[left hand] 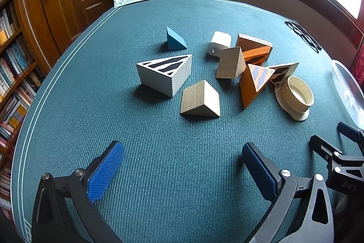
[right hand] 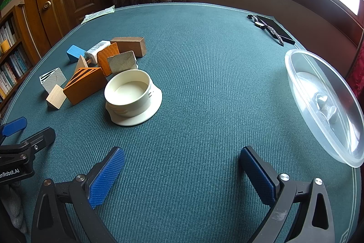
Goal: Organize rigid objects
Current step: 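Move the left gripper toward the white-and-black striped triangular block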
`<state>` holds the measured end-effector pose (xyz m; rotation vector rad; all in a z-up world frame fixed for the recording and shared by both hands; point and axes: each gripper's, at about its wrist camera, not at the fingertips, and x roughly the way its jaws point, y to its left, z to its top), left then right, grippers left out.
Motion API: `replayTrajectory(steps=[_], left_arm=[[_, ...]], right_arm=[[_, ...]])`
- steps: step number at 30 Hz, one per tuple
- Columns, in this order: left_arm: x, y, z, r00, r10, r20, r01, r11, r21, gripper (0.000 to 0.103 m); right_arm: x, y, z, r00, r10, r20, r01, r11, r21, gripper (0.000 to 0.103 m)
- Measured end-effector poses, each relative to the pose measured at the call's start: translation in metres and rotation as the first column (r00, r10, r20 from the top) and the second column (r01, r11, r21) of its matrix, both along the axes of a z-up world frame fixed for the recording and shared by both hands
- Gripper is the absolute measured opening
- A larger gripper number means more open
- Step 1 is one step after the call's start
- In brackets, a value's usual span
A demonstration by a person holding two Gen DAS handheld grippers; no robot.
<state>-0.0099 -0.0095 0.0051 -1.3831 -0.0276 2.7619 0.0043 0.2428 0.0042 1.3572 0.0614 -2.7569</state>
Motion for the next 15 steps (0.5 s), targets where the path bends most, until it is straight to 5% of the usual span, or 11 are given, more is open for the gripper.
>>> replayTrajectory(steps=[9, 15], left_arm=[[-0.015, -0.032, 0.013, 0.994, 0.107, 0.015, -0.107, 0.993, 0.058, 0.103], [-0.025, -0.035, 0.036, 0.991, 0.117, -0.07, -0.12, 0.992, -0.038, 0.103]], right_arm=[[0.0, 0.0, 0.0, 1.0, 0.0, 0.0, 0.0, 1.0, 0.0, 0.103], [0.0, 0.0, 0.0, 1.0, 0.0, 0.0, 0.0, 1.0, 0.0, 0.103]])
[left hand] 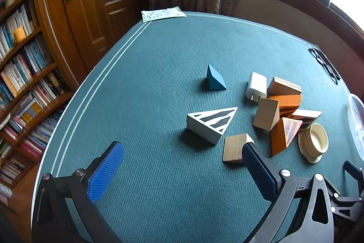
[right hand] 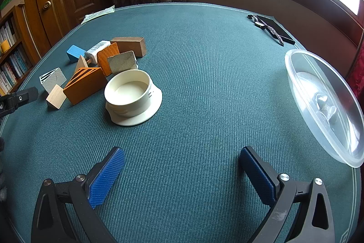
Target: Organize rigid objects
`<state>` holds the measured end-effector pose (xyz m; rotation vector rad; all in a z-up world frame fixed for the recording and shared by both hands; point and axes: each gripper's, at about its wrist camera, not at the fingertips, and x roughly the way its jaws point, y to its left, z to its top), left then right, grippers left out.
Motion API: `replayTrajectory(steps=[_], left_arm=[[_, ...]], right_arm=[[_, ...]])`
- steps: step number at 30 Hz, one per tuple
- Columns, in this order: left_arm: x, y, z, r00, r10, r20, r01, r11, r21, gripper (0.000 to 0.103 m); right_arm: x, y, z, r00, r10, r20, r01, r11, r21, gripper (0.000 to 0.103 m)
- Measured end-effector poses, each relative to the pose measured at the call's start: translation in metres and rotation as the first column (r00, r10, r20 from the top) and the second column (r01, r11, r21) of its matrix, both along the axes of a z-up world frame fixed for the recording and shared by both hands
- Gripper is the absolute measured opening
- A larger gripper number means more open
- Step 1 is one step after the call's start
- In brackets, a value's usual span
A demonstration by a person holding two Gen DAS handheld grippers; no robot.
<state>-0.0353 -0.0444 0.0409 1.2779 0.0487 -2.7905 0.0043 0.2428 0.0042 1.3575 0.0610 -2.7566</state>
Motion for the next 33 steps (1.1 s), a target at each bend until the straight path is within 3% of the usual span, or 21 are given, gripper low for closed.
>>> replayTrajectory(steps=[5, 8, 10, 15, 26, 30, 33], left_arm=[[-0.024, 0.014, -0.001, 0.998, -0.055, 0.006, 0.055, 0.996, -0.074, 0.103], [-0.036, 0.02, -0.011, 0.998, -0.059, 0.024, 0.061, 0.994, -0.096, 0.092], [-0.04, 0.018, -0.018, 0.998, -0.046, 0.034, 0.048, 0.996, -0.074, 0.086], [-0.038, 0.013, -0.023, 0.999, -0.04, 0.012, 0.04, 0.998, -0.042, 0.084], [-0.036, 0.013, -0.029, 0.997, -0.072, -0.017, 0.073, 0.997, 0.019, 0.064], [-0.037, 0.012, -0.028, 0.996, -0.092, -0.02, 0.093, 0.995, 0.044, 0.051], [-0.036, 0.014, -0.027, 0.995, -0.092, -0.022, 0.093, 0.995, 0.034, 0.05]], right_arm=[[0.0, 0.0, 0.0, 1.0, 0.0, 0.0, 0.0, 1.0, 0.0, 0.103], [0.0, 0.0, 0.0, 1.0, 0.0, 0.0, 0.0, 1.0, 0.0, 0.103], [0.0, 0.0, 0.0, 1.0, 0.0, 0.0, 0.0, 1.0, 0.0, 0.103], [0.0, 0.0, 0.0, 1.0, 0.0, 0.0, 0.0, 1.0, 0.0, 0.103], [0.0, 0.0, 0.0, 1.0, 0.0, 0.0, 0.0, 1.0, 0.0, 0.103], [0.0, 0.0, 0.0, 1.0, 0.0, 0.0, 0.0, 1.0, 0.0, 0.103], [0.0, 0.0, 0.0, 1.0, 0.0, 0.0, 0.0, 1.0, 0.0, 0.103]])
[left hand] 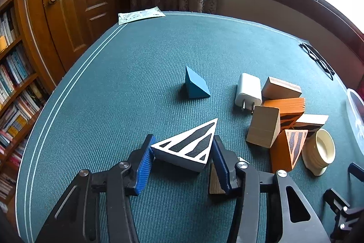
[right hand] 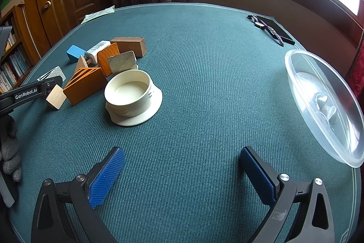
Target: Organize rigid objects
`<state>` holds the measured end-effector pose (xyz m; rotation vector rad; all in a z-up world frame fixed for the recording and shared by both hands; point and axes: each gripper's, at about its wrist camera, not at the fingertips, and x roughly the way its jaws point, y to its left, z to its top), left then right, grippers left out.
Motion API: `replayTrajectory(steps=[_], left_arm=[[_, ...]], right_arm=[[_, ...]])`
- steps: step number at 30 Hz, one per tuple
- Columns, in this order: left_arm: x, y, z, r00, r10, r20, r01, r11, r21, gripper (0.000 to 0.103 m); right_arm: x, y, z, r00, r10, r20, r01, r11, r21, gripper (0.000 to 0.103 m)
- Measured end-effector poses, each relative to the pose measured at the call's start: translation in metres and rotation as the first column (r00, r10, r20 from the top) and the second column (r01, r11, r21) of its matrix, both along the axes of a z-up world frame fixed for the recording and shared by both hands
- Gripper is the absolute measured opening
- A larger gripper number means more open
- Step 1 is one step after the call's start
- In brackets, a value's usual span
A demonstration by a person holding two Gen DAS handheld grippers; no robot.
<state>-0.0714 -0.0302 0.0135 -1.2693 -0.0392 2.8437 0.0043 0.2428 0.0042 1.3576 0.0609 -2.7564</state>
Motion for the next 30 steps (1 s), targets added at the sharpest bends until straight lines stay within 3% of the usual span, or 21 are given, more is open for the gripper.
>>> replayTrajectory(steps=[5, 12, 19, 22, 25, 30], left_arm=[[0.005, 0.001, 0.003, 0.999, 0.028, -0.018, -0.029, 0.999, -0.022, 0.05], [0.009, -0.011, 0.003, 0.994, 0.101, -0.03, -0.101, 0.995, 0.006, 0.05], [0.011, -0.016, 0.003, 0.989, 0.144, -0.032, -0.144, 0.99, 0.01, 0.05], [0.012, -0.016, 0.002, 0.989, 0.145, -0.032, -0.145, 0.989, 0.01, 0.05], [0.011, -0.017, 0.002, 0.989, 0.145, -0.032, -0.145, 0.989, 0.012, 0.05], [0.011, -0.017, 0.001, 0.989, 0.143, -0.03, -0.143, 0.99, 0.013, 0.05]], right_arm=[[0.0, 0.0, 0.0, 1.0, 0.0, 0.0, 0.0, 1.0, 0.0, 0.103], [0.0, 0.0, 0.0, 1.0, 0.009, -0.002, -0.009, 1.0, -0.005, 0.103], [-0.001, -0.021, 0.005, 0.994, 0.105, 0.029, -0.105, 0.994, -0.006, 0.103], [-0.013, -0.02, 0.011, 0.989, 0.141, 0.048, -0.138, 0.989, -0.05, 0.098], [-0.025, -0.028, 0.019, 0.988, 0.153, 0.014, -0.152, 0.987, -0.058, 0.096], [-0.042, -0.039, 0.014, 0.989, 0.147, 0.017, -0.145, 0.986, -0.087, 0.079]])
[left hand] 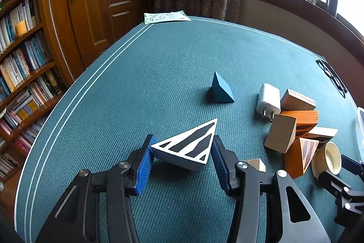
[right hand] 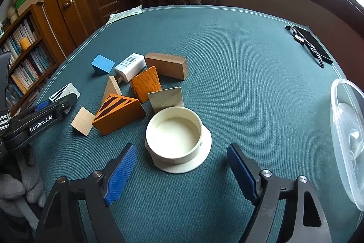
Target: Organize rigid objects
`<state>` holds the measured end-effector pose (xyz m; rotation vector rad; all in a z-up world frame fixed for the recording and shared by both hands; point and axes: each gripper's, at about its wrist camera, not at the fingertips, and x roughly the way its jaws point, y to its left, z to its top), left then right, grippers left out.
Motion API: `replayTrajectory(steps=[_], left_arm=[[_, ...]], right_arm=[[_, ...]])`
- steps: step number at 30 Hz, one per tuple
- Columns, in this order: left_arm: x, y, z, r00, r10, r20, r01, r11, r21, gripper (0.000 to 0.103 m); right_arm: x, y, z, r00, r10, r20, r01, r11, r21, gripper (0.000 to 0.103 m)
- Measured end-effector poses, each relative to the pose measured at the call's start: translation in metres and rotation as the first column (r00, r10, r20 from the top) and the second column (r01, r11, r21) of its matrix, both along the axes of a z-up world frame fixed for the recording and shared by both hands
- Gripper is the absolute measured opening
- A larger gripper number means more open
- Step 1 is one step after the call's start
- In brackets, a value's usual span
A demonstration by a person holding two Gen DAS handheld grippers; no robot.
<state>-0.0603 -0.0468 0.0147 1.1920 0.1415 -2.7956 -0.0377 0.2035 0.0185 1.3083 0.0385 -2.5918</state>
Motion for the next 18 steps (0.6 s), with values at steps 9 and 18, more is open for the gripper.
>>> replayTrajectory(steps=[9, 18], left_arm=[[-0.001, 0.002, -0.002, 1.0, -0.003, 0.007, 0.003, 1.0, -0.001, 0.05], [0.0, 0.002, -0.002, 1.0, -0.002, 0.007, 0.002, 1.0, -0.001, 0.05]], right_arm=[[0.003, -0.003, -0.003, 0.998, 0.0, -0.056, 0.002, 1.0, 0.03, 0.062], [0.018, 0.006, -0.001, 0.998, 0.0, -0.061, -0.003, 0.999, -0.039, 0.054]])
